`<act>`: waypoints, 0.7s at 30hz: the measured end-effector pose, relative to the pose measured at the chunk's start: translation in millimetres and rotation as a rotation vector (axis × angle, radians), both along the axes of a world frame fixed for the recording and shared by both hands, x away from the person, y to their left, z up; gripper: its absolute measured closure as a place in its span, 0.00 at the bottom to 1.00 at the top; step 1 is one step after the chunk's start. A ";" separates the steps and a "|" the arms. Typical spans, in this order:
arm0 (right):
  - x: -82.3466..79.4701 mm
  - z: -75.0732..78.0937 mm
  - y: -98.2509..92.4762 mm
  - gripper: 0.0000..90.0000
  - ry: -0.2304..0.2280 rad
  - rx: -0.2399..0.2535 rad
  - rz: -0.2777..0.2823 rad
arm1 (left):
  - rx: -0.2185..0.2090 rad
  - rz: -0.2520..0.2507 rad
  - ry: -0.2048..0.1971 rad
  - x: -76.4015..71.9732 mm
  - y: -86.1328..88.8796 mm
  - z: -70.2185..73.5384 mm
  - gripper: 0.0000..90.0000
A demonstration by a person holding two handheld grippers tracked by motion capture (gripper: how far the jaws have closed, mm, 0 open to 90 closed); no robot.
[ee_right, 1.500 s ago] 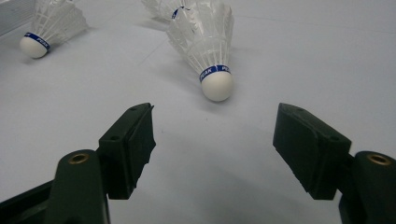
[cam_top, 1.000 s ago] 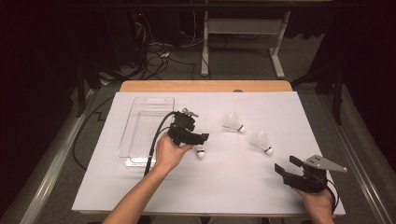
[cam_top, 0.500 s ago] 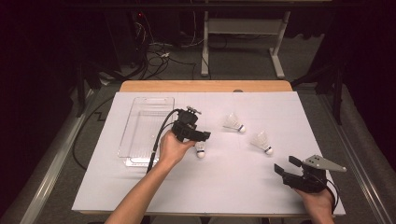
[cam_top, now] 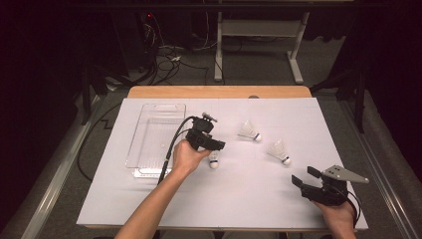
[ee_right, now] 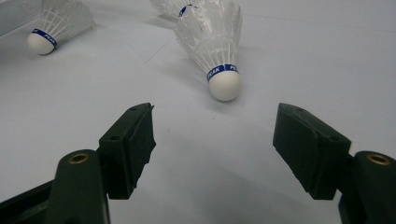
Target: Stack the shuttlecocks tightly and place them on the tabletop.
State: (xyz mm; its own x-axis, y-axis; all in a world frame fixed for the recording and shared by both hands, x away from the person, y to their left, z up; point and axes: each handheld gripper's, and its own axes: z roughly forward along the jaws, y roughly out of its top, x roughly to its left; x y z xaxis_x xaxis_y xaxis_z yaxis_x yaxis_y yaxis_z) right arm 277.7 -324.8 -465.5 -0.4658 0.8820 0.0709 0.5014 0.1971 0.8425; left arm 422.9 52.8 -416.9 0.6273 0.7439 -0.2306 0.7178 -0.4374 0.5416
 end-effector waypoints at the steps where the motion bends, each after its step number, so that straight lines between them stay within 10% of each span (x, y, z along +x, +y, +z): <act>1: 0.1 0.0 0.1 0.33 -0.001 -0.001 0.001 | 0.003 -0.001 0.007 0.3 0.0 -0.6 0.47; 21: 0.0 -0.1 0.3 0.33 0.002 -0.001 0.001 | -0.004 -0.041 0.037 -2.6 1.4 0.7 0.78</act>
State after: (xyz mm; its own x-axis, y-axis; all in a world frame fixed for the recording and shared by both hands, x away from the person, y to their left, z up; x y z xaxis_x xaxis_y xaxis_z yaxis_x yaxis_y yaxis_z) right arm 277.7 -324.5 -465.6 -0.4668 0.8815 0.0709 0.5027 0.1985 0.8413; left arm 420.3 54.2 -416.1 0.6485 0.7167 -0.2566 0.7186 -0.4652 0.5170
